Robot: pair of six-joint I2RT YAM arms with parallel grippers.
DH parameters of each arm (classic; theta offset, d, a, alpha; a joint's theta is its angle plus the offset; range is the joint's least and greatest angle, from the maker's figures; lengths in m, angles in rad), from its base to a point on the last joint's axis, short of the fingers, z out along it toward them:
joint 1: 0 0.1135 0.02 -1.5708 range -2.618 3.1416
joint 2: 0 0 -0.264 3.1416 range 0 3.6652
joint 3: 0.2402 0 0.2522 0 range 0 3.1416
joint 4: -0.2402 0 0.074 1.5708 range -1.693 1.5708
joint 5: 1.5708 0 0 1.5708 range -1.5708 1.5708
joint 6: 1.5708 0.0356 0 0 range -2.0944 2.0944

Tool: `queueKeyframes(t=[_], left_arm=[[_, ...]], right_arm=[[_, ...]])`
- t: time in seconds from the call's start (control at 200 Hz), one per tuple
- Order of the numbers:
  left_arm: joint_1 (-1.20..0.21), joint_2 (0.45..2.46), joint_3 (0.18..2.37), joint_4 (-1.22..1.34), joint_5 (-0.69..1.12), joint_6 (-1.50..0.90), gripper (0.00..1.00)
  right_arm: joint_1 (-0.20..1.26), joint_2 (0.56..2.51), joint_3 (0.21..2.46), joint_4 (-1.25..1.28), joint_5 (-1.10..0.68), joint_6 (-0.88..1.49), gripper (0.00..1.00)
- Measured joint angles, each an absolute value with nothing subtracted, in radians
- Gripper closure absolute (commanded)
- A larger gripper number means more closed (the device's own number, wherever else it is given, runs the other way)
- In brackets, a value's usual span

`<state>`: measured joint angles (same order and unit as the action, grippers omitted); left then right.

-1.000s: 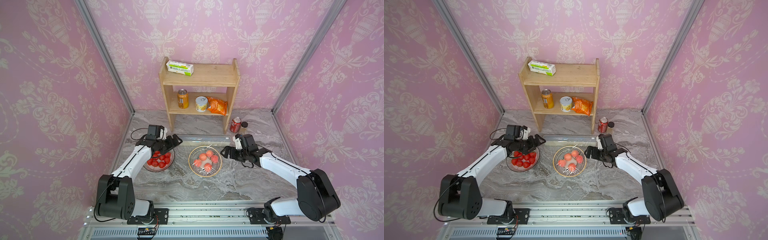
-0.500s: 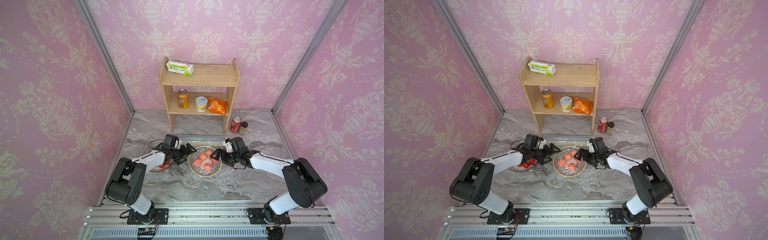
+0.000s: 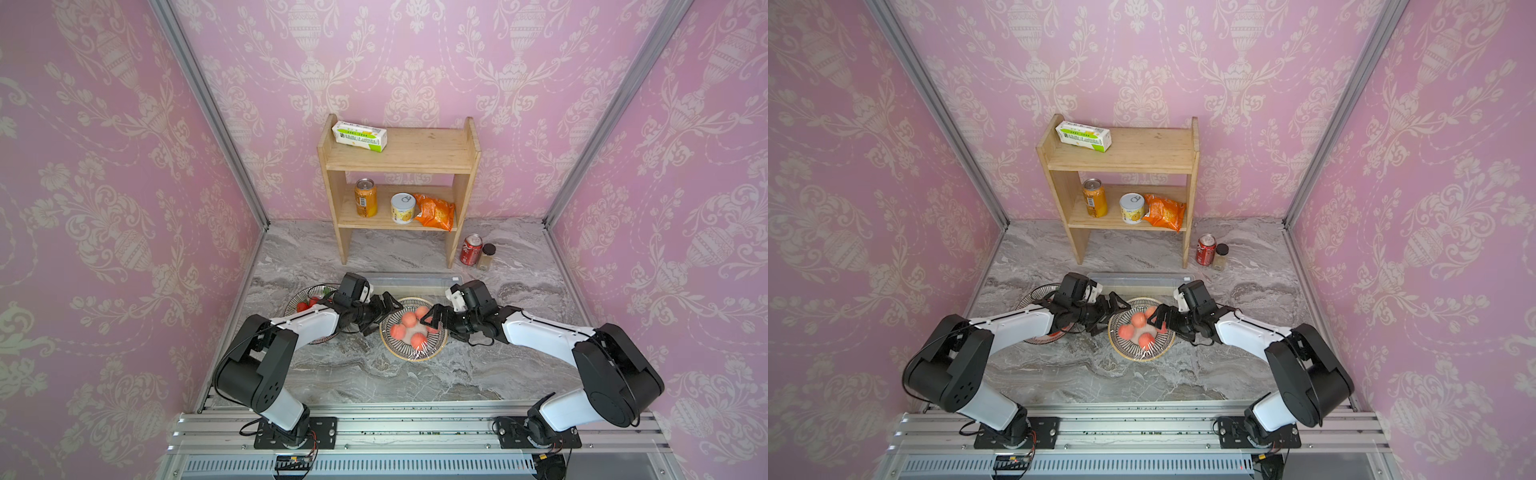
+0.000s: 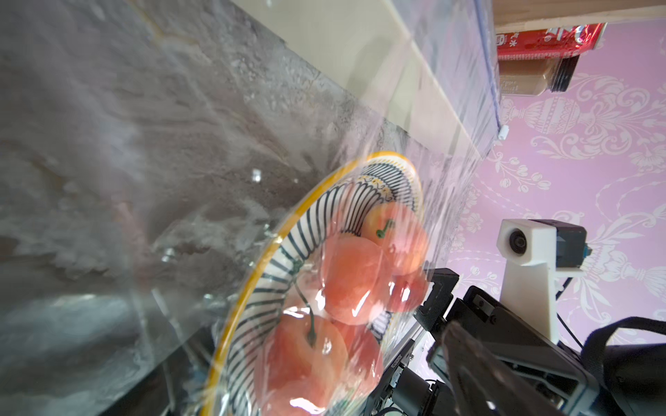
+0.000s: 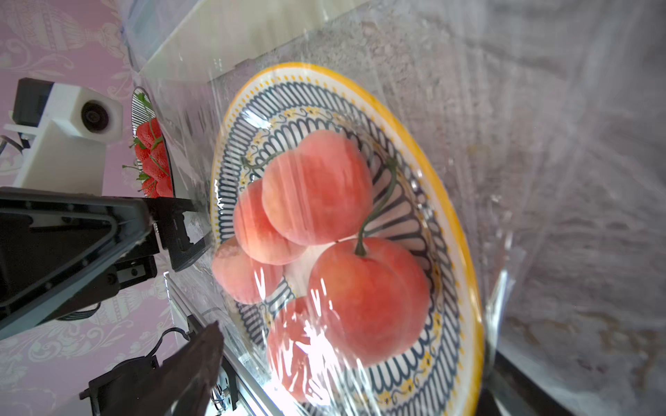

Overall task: Wrap the plate with plastic wrap
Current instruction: Move the plate to the center of the board, then cover the plate with plastic wrap.

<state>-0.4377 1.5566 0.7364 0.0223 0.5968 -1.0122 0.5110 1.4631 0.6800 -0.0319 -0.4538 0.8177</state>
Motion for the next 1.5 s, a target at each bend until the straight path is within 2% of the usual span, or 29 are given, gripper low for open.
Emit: queueKeyframes(t=[0.43, 0.58, 0.726, 0.896, 1.286, 1.501], left_arm=[[-0.482, 1.435, 0.653, -0.077, 0.558, -1.022, 0.01], [-0.457, 1.410, 0.712, -0.241, 0.483, -0.937, 0.01], [-0.397, 1.324, 0.833, -0.393, 0.419, -0.816, 0.01], [-0.395, 1.298, 0.908, -0.348, 0.495, -0.751, 0.01], [-0.395, 1.517, 0.867, -0.154, 0.582, -0.749, 0.01], [-0.395, 1.568, 0.830, -0.075, 0.614, -0.753, 0.01]], right_arm=[[0.537, 1.296, 0.586, -0.171, -0.425, 0.828, 0.00], [0.499, 1.225, 0.646, -0.338, -0.361, 0.746, 0.00], [0.455, 1.161, 0.728, -0.372, -0.361, 0.670, 0.01], [0.459, 1.232, 0.788, -0.280, -0.414, 0.604, 0.01], [0.480, 1.486, 0.813, -0.083, -0.409, 0.537, 0.00], [0.479, 1.535, 0.795, -0.040, -0.392, 0.523, 0.00]])
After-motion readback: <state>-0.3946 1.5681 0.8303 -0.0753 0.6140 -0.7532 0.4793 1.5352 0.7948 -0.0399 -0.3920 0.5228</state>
